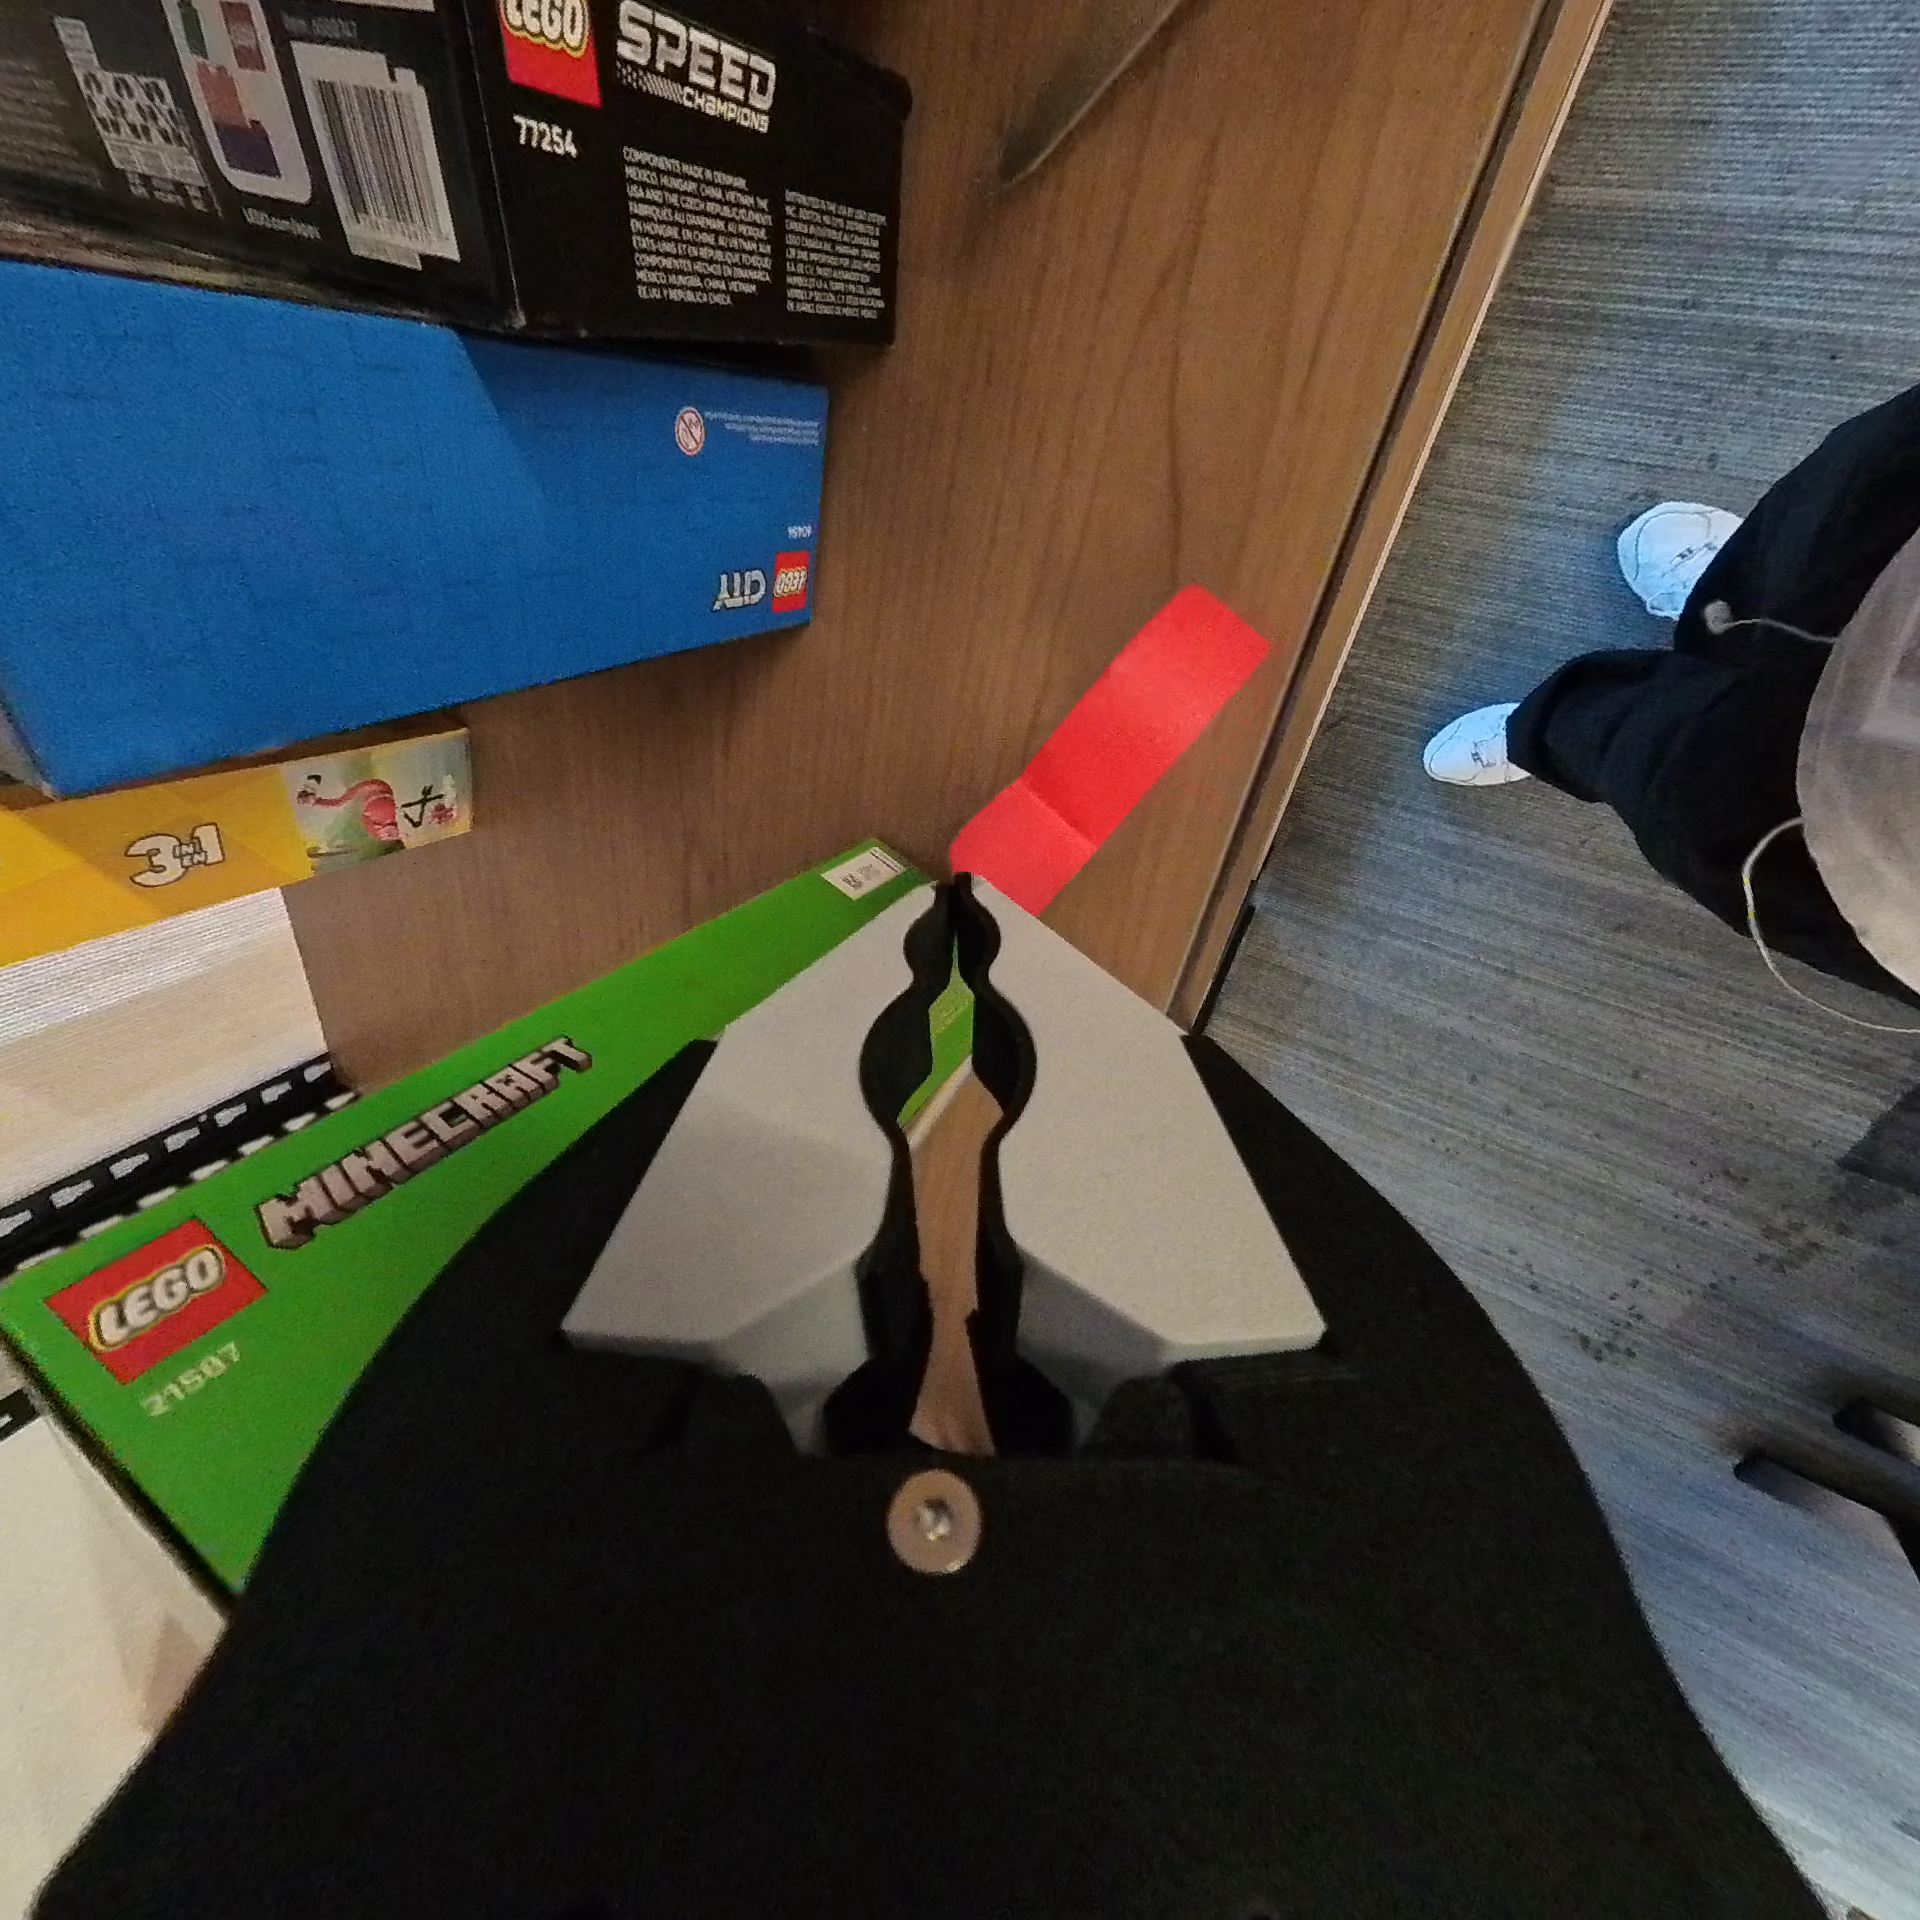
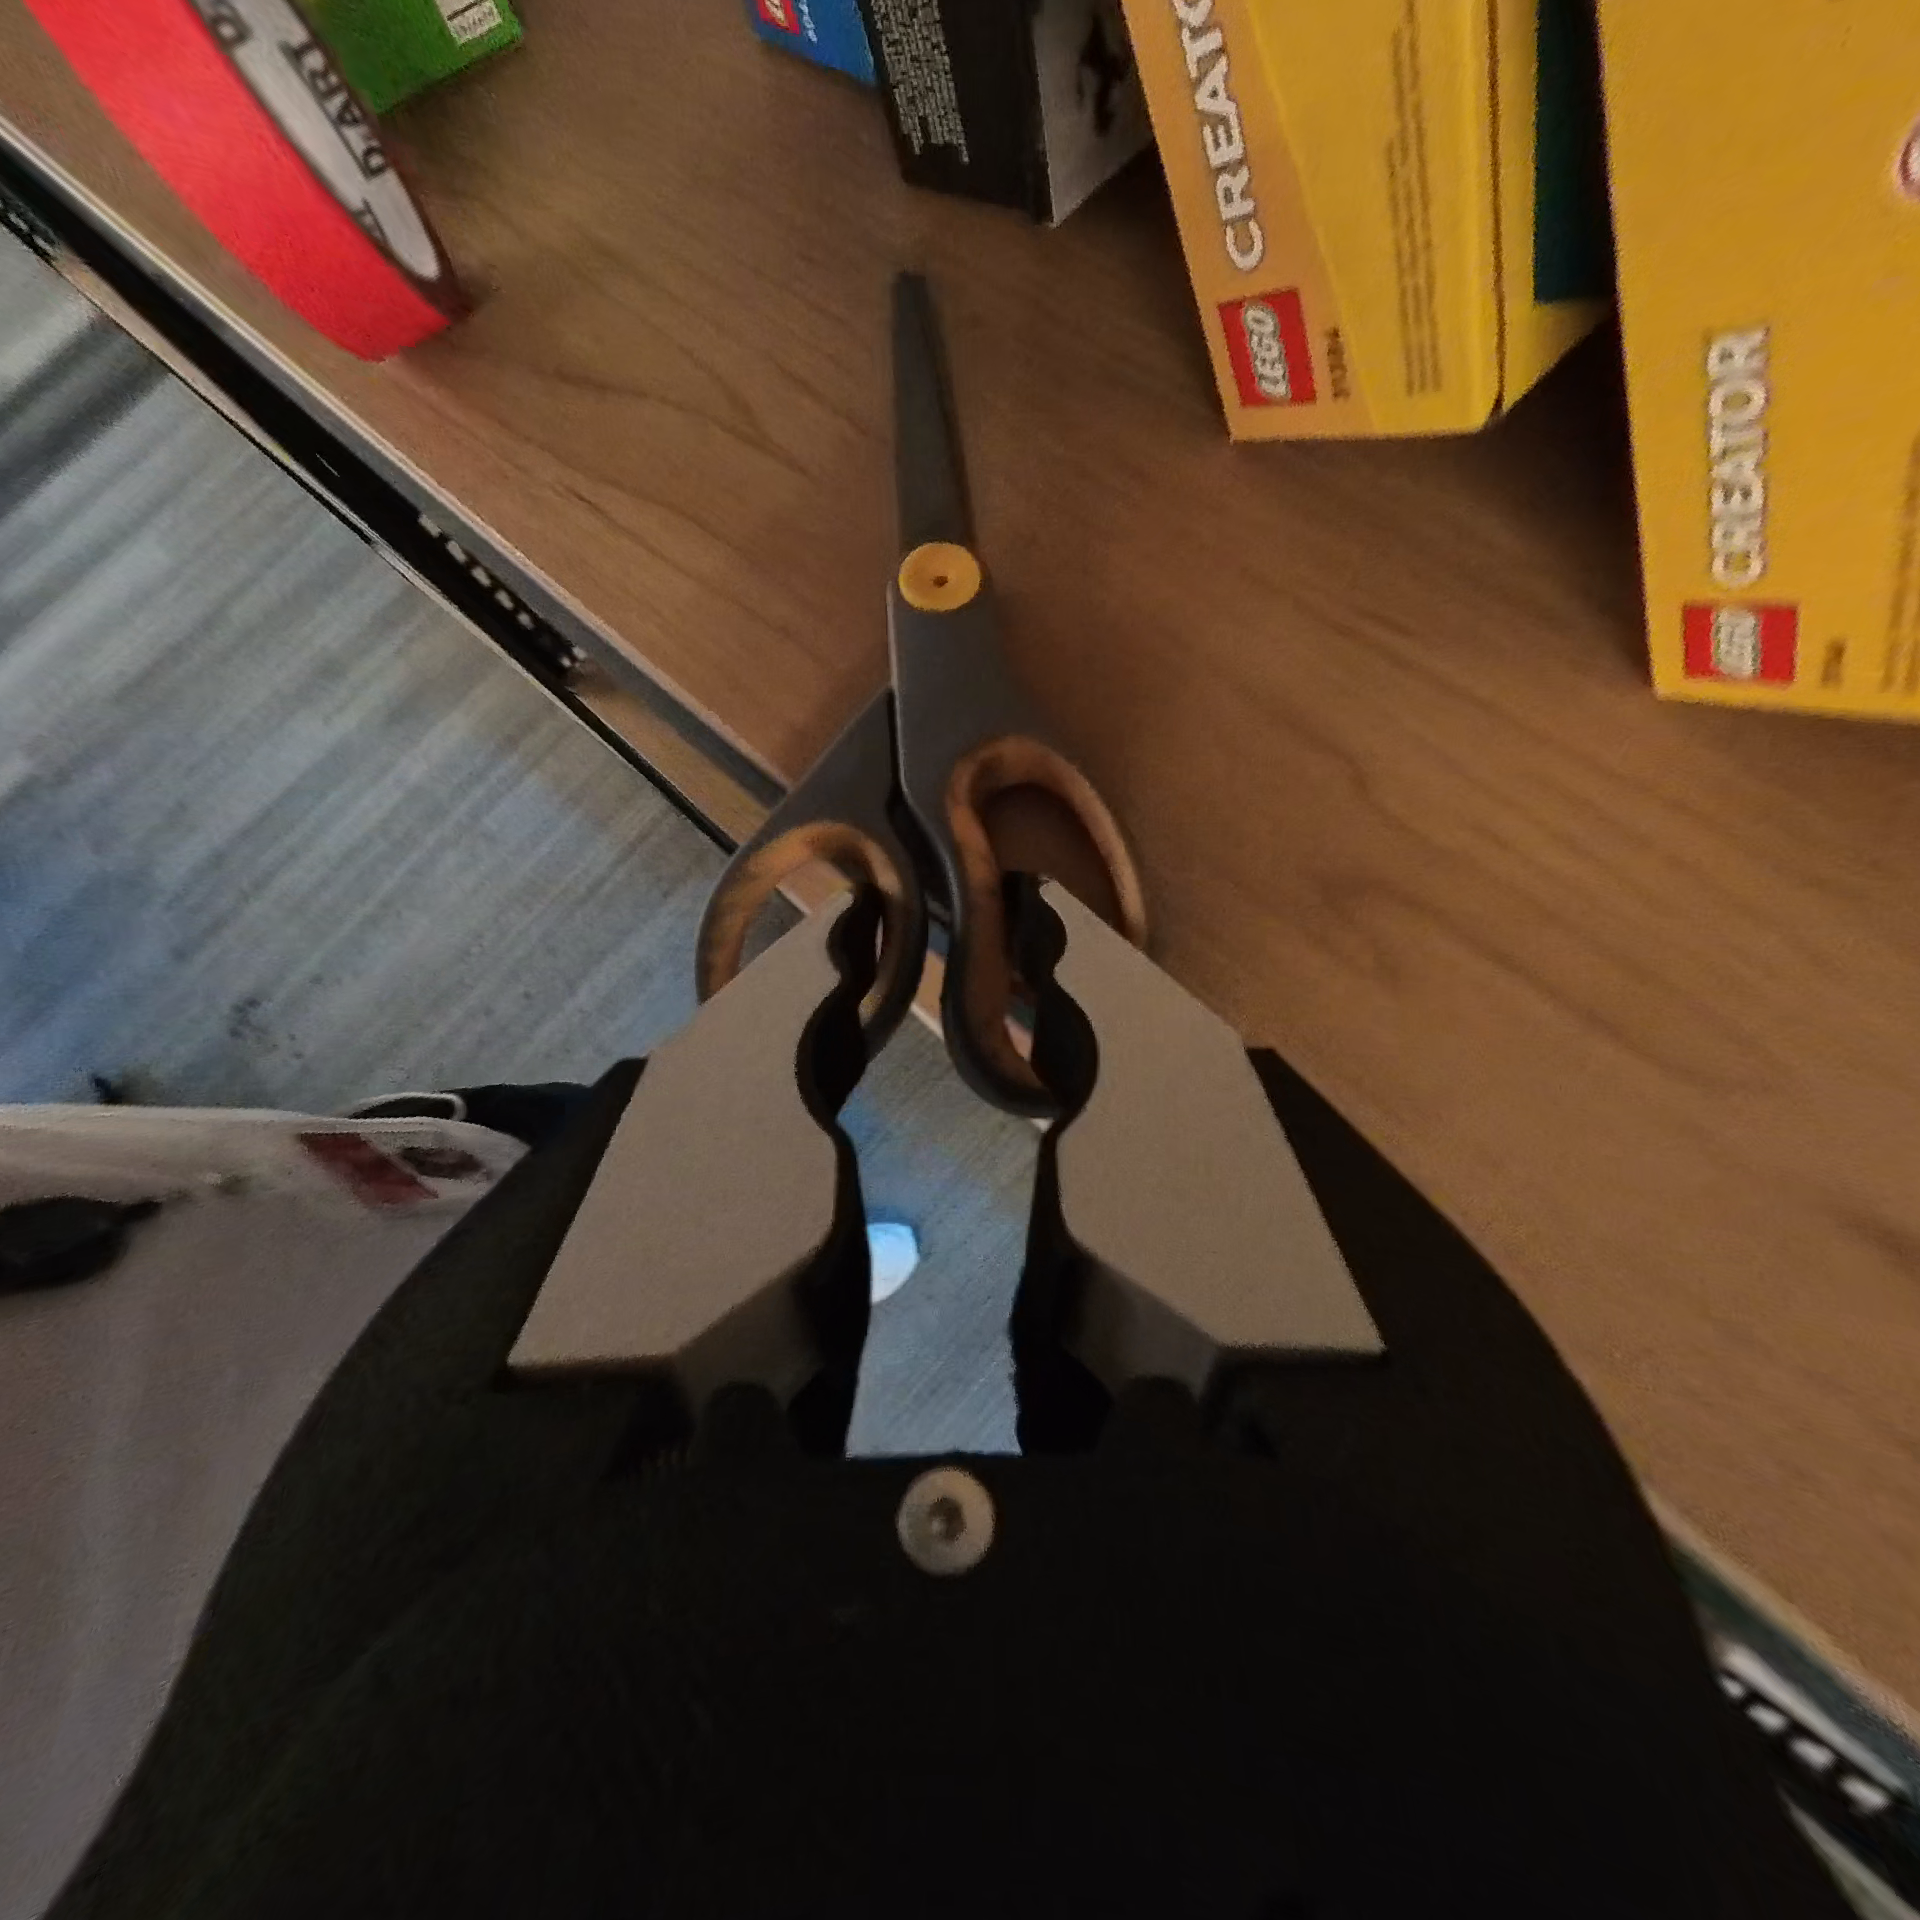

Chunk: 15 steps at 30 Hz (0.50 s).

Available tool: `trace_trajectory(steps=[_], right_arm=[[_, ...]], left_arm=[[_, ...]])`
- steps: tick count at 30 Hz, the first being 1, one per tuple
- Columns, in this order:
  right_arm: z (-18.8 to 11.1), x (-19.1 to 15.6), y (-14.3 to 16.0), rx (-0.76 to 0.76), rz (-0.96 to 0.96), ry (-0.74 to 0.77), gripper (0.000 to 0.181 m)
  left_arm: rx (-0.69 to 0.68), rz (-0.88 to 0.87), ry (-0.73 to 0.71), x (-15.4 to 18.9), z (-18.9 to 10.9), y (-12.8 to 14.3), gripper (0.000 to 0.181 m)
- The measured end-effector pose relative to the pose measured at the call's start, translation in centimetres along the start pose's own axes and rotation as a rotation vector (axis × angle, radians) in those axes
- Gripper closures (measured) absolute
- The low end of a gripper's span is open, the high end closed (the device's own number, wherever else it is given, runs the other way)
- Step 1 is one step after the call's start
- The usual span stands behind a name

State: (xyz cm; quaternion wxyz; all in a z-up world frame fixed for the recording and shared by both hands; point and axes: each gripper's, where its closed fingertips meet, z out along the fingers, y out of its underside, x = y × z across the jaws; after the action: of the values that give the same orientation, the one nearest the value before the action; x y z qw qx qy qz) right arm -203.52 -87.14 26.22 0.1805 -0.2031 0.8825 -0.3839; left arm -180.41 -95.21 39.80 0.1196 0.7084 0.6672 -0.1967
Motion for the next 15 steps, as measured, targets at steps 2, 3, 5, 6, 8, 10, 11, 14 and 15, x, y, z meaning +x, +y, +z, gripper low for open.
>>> trace_trajectory(steps=[2,3,5,6,8,10,11,14,15], right_arm=[[-0.4,-0.6,0.3,-0.007,0.063,0.001,0.155],[-0.5,-0.7,0.4,-0.01,0.078,0.015,0.154],[-0.5,-0.8,0.5,-0.033,0.07,0.048,0.154],[-0.5,-0.8,0.6,-0.055,0.067,0.06,0.154],[-0.5,-1.2,1.2,-0.12,0.065,0.065,0.153],[-0.4,-1.5,1.0,-0.138,0.056,0.076,0.153],[-0.2,-1.5,0.8,-0.14,0.04,0.09,0.152],[0.5,-1.8,0.1,-0.149,0.003,0.104,0.155],[0.6,-1.7,0.0,-0.157,-0.019,0.132,0.154]], left_arm=[[0.005,0.003,0.0,-0.1,0.1,-0.2,0.181],[0.007,0.007,0.0,-0.2,0.2,-0.3,0.181],[0.012,0.01,0.0,-0.3,0.4,-0.5,0.181],[0.014,0.012,0.0,-0.3,0.4,-0.7,0.181],[0.02,0.018,0.001,-0.4,0.5,-0.9,0.181],[0.026,0.026,0.0,-0.4,0.5,-1.2,0.181],[0.03,0.03,-0.002,-0.4,0.5,-1.3,0.181],[0.041,0.032,-0.002,-0.4,0.6,-1.5,0.181],[0.045,0.032,-0.003,-0.5,0.6,-1.5,0.181]])
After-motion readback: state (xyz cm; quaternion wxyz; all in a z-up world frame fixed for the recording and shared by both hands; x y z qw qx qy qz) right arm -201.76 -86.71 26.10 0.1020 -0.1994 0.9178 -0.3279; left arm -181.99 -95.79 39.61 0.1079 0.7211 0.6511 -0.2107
